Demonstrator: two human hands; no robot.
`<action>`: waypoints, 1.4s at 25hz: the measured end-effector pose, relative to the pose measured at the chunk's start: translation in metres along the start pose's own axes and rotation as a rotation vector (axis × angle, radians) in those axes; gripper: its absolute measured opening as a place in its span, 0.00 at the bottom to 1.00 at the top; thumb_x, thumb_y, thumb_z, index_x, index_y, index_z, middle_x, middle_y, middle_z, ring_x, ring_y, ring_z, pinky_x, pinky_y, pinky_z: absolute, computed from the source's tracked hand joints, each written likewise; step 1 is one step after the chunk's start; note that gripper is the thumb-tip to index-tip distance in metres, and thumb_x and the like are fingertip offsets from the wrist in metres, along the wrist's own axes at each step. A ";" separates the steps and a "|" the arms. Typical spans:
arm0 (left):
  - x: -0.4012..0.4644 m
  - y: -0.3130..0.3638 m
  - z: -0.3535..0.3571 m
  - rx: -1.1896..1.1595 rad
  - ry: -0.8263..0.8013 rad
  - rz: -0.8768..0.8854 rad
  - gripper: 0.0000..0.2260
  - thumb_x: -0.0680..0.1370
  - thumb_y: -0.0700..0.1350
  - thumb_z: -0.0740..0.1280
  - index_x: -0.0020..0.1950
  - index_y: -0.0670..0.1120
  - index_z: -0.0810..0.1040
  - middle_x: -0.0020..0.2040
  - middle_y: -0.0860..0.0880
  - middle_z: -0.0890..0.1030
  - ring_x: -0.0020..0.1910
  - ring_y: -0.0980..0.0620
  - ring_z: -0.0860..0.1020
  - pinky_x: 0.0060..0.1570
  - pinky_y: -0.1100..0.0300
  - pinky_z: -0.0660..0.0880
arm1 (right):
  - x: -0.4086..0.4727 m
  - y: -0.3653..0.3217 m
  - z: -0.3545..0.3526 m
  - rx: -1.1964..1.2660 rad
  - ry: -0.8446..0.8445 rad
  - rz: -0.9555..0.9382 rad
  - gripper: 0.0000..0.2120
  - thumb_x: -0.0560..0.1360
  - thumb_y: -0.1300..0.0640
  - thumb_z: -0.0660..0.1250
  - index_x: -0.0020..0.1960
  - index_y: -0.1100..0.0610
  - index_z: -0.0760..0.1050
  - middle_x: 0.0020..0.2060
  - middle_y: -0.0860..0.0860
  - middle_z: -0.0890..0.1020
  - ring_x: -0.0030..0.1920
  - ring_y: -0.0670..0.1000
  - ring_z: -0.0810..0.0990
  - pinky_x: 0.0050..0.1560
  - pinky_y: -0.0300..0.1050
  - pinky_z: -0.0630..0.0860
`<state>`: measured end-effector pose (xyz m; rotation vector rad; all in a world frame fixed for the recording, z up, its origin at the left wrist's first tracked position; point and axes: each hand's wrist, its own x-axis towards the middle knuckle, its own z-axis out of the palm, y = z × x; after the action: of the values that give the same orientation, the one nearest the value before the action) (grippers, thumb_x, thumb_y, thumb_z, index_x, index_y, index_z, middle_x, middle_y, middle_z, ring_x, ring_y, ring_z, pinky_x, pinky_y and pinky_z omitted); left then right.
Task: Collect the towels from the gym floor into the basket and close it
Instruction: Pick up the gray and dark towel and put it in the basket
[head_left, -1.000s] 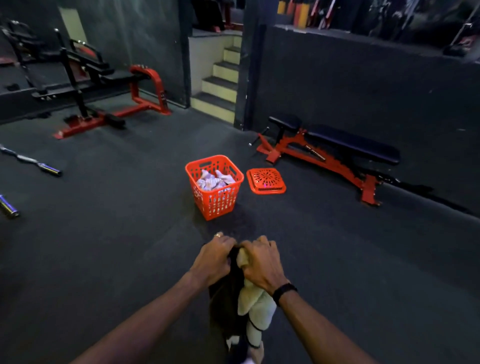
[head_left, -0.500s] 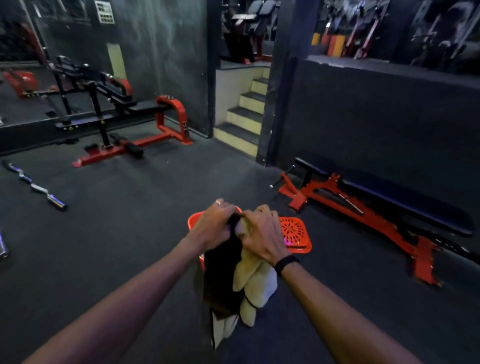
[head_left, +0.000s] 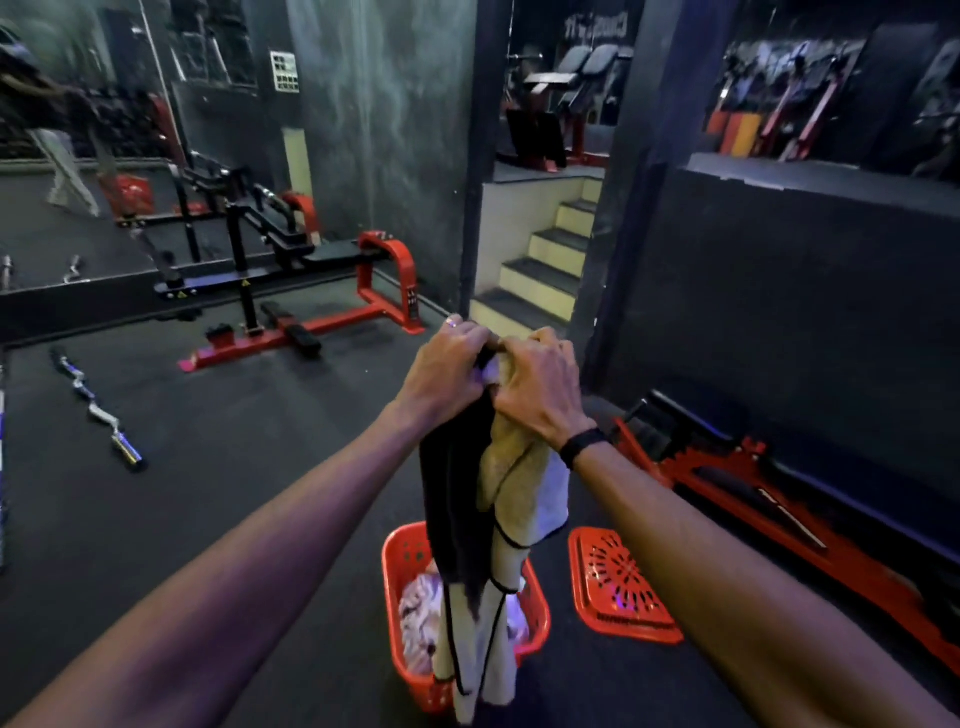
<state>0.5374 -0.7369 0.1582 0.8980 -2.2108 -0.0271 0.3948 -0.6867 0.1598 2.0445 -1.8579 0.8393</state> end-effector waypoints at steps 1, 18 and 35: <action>0.015 -0.015 0.010 0.015 -0.009 -0.014 0.17 0.64 0.43 0.55 0.47 0.44 0.77 0.45 0.44 0.82 0.50 0.41 0.76 0.47 0.47 0.76 | 0.018 0.008 0.014 0.009 -0.001 -0.007 0.15 0.65 0.48 0.65 0.50 0.52 0.78 0.39 0.51 0.81 0.51 0.56 0.74 0.52 0.55 0.70; -0.042 -0.086 0.173 -0.049 -0.616 -0.473 0.10 0.65 0.43 0.62 0.43 0.42 0.78 0.45 0.40 0.84 0.49 0.39 0.80 0.42 0.50 0.77 | -0.017 0.084 0.210 0.054 -0.862 0.078 0.21 0.70 0.47 0.66 0.61 0.53 0.73 0.57 0.56 0.80 0.63 0.60 0.72 0.61 0.58 0.66; -0.069 -0.069 0.198 -0.068 -0.756 -0.569 0.09 0.73 0.41 0.61 0.50 0.40 0.77 0.51 0.35 0.81 0.52 0.34 0.79 0.44 0.47 0.75 | -0.042 0.090 0.212 0.117 -0.926 0.179 0.16 0.73 0.56 0.64 0.60 0.55 0.75 0.58 0.56 0.81 0.63 0.61 0.76 0.60 0.58 0.69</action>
<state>0.4848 -0.7940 -0.0483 1.6438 -2.4899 -0.8232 0.3578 -0.7816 -0.0509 2.6266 -2.4884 -0.0378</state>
